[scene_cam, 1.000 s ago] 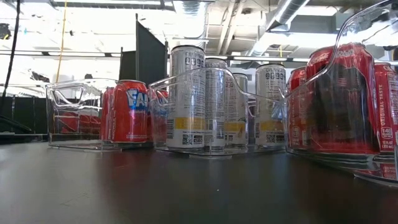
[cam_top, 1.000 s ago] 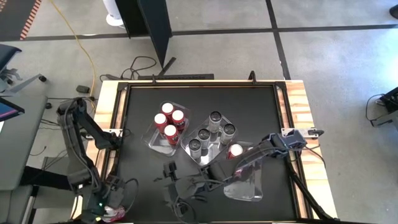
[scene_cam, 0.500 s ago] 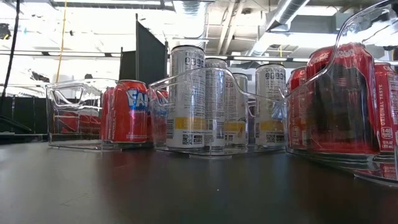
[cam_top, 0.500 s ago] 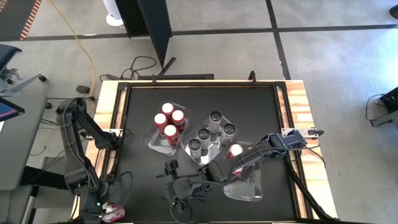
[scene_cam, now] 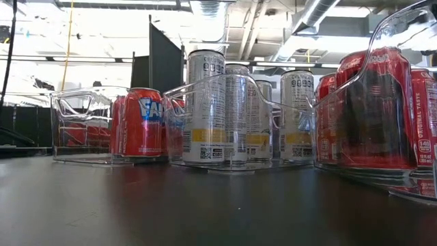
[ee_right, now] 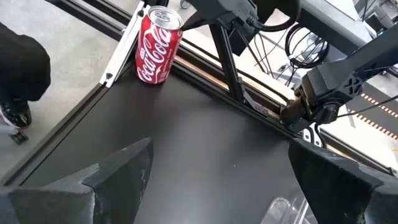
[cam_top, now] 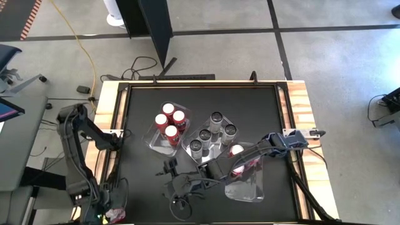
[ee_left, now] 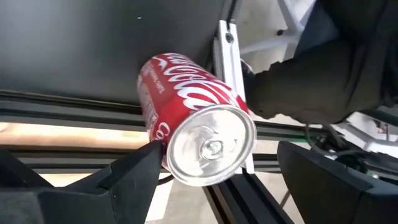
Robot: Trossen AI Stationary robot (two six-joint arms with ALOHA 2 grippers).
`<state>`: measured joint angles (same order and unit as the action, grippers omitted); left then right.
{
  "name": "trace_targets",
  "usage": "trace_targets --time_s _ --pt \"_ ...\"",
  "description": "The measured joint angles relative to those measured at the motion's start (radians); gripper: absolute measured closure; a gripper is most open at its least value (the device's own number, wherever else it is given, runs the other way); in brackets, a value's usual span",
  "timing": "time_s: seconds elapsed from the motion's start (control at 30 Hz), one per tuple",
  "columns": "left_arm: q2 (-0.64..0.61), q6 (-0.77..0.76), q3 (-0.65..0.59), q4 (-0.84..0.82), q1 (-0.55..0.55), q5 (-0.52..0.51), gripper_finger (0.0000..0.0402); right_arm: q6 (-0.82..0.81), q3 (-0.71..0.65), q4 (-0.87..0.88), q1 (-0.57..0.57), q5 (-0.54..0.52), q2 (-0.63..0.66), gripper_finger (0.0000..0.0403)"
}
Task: Sort soda cans
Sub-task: Put the red soda can into the right transparent bin
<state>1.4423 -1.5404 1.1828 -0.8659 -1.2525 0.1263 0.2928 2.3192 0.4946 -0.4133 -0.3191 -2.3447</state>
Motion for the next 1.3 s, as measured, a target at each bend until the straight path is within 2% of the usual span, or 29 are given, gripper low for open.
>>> trace_targets --time_s 0.27,0.9,1.3 --pt "0.006 -0.032 0.000 -0.040 -0.016 -0.013 0.0087 0.004 0.000 -0.001 0.012 0.005 0.000 0.0015" --pt "0.036 -0.029 0.000 -0.020 -0.016 -0.009 0.0087 -0.008 0.000 0.003 0.025 0.006 0.000 0.0015" --pt "0.024 -0.017 -0.001 0.022 -0.017 -0.006 0.0087 -0.015 0.000 0.010 0.030 0.006 0.000 0.0036"
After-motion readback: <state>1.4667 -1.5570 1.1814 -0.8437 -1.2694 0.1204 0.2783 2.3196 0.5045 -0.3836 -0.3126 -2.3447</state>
